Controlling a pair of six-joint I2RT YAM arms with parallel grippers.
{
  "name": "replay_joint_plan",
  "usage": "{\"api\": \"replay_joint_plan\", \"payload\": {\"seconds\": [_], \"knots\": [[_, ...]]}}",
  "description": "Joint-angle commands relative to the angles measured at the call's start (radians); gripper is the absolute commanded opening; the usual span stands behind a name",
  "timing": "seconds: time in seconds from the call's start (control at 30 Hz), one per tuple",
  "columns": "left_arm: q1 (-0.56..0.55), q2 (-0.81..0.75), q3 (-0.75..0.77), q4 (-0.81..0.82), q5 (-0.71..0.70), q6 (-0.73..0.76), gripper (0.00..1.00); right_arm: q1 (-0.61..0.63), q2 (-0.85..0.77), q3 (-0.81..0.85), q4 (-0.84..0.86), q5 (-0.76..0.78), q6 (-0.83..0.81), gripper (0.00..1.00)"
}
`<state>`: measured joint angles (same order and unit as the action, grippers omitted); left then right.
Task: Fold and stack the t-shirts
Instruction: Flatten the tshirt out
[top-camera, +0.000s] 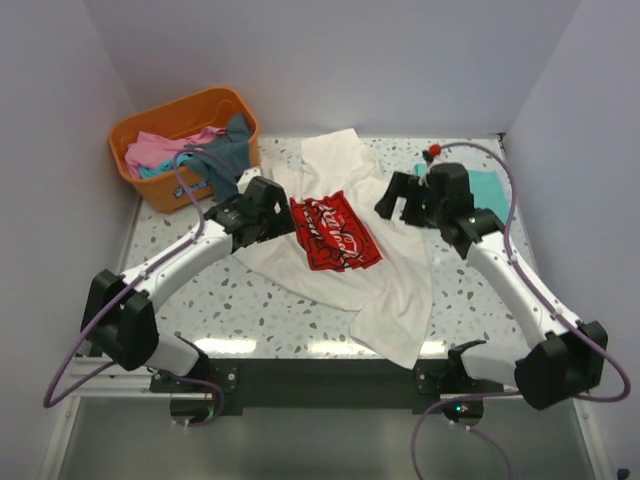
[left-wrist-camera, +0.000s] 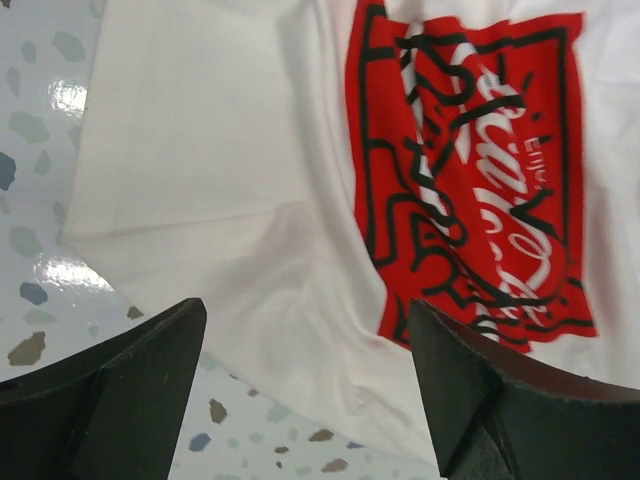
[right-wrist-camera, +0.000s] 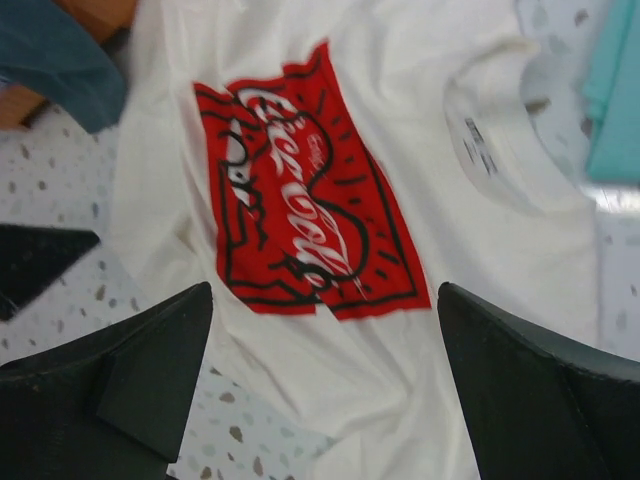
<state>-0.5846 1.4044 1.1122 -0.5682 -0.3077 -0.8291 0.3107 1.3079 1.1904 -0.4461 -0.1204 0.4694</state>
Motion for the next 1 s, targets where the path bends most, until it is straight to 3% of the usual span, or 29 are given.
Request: {"api": "replay_joint_plan", "payload": {"seconds": [0.0,0.1,0.27,0.6,0.7,0.73,0.83,0.97], "knots": [[0.038,0.140,0.012,-0.024,0.010,0.093,0.86,0.053,-0.149,-0.245,-0.104,0.217,0.103,0.99],[0.061,0.243,0.102,-0.050,-0.008,0.107,0.77,0.094,-0.264,-0.362,-0.195,0.229,0.124,0.99],[0.062,0.277,0.069,0.007,0.051,0.147,0.70,0.096,-0.367,-0.471,-0.339,0.257,0.152,0.99],[0.062,0.404,0.087,0.044,0.082,0.160,0.56,0.096,-0.435,-0.506,-0.414,0.238,0.201,0.99],[0.062,0.412,0.090,0.031,0.064,0.156,0.45,0.099,-0.456,-0.520,-0.431,0.206,0.195,0.99],[0.060,0.410,0.090,0.031,0.065,0.156,0.33,0.119,-0.458,-0.522,-0.439,0.203,0.190,0.99],[0.057,0.387,0.078,0.034,0.078,0.150,0.19,0.203,-0.444,-0.525,-0.493,0.232,0.233,0.99],[0.048,0.322,0.060,0.018,0.070,0.148,0.15,0.355,-0.403,-0.519,-0.543,0.284,0.342,0.99]]}}
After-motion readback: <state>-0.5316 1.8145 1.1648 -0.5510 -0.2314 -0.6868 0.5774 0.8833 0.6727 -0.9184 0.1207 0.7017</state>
